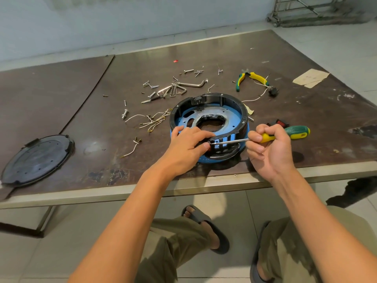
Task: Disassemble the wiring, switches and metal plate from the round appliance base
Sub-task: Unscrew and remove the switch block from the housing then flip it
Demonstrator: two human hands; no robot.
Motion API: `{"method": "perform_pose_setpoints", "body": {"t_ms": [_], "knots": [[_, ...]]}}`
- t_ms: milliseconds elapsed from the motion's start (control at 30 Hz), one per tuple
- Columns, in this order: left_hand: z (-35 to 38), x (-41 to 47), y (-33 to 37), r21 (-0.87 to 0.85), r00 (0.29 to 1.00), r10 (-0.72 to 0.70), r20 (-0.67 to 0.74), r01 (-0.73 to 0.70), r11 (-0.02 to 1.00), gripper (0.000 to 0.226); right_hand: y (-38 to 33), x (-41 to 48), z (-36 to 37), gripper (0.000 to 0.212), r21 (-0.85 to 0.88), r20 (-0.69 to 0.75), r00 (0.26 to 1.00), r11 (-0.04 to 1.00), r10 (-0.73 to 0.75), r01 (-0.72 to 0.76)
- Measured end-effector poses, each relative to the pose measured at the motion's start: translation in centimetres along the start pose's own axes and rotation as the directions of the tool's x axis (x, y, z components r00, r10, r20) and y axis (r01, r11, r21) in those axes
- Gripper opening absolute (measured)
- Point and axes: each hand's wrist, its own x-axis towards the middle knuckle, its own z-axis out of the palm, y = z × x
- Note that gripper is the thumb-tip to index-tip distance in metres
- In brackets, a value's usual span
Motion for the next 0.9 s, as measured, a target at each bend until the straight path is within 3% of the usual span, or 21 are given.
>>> {"method": "perform_pose_setpoints", "body": {"t_ms": [100,267,567,800,900], "knots": [[-0.1,0.0,0.0,-0.005,1.0,-0.002,0.019,0.002,1.0,0.029,-0.2,0.7,0.4,0.032,0.041,-0.068,0.994,0.995,0.09,-0.087],[-0.2,0.1,0.1,-0.019,1.0,-0.01,0.029,0.011,1.0,0.028,-0.6,1.1,0.8,0.032,0.052,-0.088,0.99,0.993,0.114,-0.109],[0.2,0.2,-0.2,0.006,1.0,-0.002,0.016,0.002,1.0,0.027,0.4,-0.8,0.2,0.036,-0.048,-0.037,0.997,0.996,-0.071,0.069],[-0.1,0.2,0.2,-0.004,0.999,-0.019,0.031,0.019,1.0,0.028,-0.1,1.1,1.3,0.026,-0.031,-0.181,0.981,0.996,0.072,-0.079],[-0.1,0.1,0.3,0.004,0.999,0.004,0.048,-0.004,1.0,0.03,0.1,1.2,1.3,0.025,-0.047,-0.194,0.979,0.996,0.062,-0.072]]}}
